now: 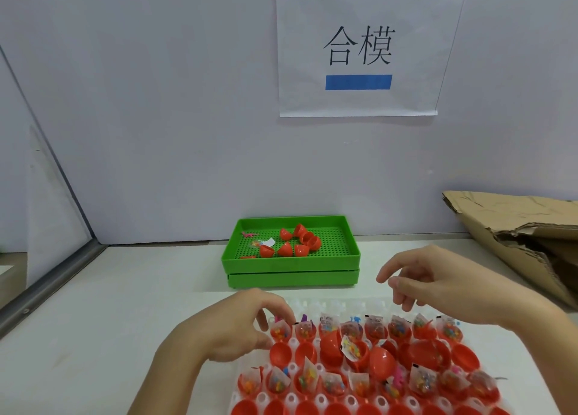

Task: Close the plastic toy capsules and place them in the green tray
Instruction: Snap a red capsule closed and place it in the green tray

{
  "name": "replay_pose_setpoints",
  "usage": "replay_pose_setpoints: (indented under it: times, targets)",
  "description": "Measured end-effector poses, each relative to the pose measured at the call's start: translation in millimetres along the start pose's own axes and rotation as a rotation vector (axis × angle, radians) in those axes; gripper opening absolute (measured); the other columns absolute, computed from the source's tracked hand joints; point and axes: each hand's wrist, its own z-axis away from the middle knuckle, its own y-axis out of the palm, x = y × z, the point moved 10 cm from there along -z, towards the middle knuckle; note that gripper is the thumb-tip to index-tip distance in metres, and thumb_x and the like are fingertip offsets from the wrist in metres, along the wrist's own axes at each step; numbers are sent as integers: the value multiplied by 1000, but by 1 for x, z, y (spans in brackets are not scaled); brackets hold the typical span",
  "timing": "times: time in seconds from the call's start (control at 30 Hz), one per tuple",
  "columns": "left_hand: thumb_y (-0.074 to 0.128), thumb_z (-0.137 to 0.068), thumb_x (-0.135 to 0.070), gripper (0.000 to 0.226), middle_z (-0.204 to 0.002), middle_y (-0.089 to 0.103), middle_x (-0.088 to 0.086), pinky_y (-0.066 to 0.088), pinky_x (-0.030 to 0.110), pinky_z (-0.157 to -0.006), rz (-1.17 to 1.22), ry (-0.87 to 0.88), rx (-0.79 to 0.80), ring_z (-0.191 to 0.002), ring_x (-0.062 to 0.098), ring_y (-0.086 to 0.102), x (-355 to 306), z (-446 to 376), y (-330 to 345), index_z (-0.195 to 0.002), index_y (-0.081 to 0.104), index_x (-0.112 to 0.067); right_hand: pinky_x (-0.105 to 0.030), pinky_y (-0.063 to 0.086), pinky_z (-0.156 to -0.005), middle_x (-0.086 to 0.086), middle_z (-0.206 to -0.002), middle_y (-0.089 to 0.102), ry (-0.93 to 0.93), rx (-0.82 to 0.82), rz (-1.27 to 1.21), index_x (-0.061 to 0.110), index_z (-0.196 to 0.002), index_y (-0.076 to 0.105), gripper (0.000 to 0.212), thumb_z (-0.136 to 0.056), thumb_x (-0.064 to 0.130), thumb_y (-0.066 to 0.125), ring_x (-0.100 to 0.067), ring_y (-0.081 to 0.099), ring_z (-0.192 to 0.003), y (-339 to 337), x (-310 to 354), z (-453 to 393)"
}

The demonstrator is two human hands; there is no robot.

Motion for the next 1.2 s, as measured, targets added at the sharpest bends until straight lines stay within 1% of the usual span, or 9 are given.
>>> replay_pose_setpoints:
  times: [0.13,0.33,0.53,0.7,0.93,1.0,1.07,1.13,1.2]
  targets:
    - [72,-88,-16,32,-106,60,-30,47,13,-74,13,-3,-8,-92,-7,57,-1,0,-1,-104,66,-43,-37,58,-81,11,-80,74,-4,3,1,37,-99,69,19,-100,26,54,-5,70,-74,1,1,-1]
    - [73,-85,-13,32,-106,63,-23,52,17,-73,40,-13,-27,-92,-2,61,-1,0,-3,-98,66,-41,-37,57,-81,10,-80,75,-7,2,0,37,-97,69,19,-99,25,54,-5,71,-74,2,1,-1]
    - [73,-85,-14,30,-104,62,-23,51,17,-70,65,-6,-50,-90,0,62,-1,0,-5,-96,65,-41,-35,57,-81,12,-79,75,-7,6,8,37,-98,69,19,-100,25,54,-4,70,-74,3,0,-2]
    - [71,-87,-15,30,-103,62,-25,56,23,-77,88,-8,-62,-89,-3,62,0,-1,-5,-94,64,-44,-37,58,-81,12,-79,75,-7,8,1,37,-99,69,19,-100,25,53,-5,70,-74,4,0,-2]
    - [63,-95,-29,14,-103,63,-29,55,28,-87,93,9,-123,-96,-1,61,-1,5,-18,-101,66,-42,-36,58,-81,12,-79,75,-9,-2,-1,36,-98,69,20,-100,25,53,-4,70,-74,3,0,-2]
    - [61,-96,-36,9,-105,63,-27,55,26,-86,89,30,-172,-96,-2,61,-9,9,-28,-102,65,-42,-36,57,-81,12,-80,75,-19,-3,-5,36,-98,70,20,-99,25,53,-4,70,-75,2,2,-1]
    - [62,-94,-40,6,-100,64,-27,55,22,-81,120,94,-227,-94,-4,61,-26,16,-41,-99,66,-40,-34,57,-80,12,-83,75,-50,-4,-34,36,-98,71,19,-99,26,54,-4,71,-77,0,9,0]
    - [65,-92,-37,4,-96,64,-27,53,19,-75,173,163,-251,-90,-3,62,-46,23,-49,-96,66,-39,-29,56,-78,10,-85,76,-106,4,-106,37,-96,72,20,-98,27,55,-5,71,-80,-1,20,3]
    - [69,-89,-35,6,-95,64,-22,55,22,-76,214,189,-257,-88,1,63,-58,28,-53,-94,66,-38,-26,57,-76,9,-88,76,-171,30,-179,42,-95,72,22,-98,28,56,-6,72,-83,0,35,7]
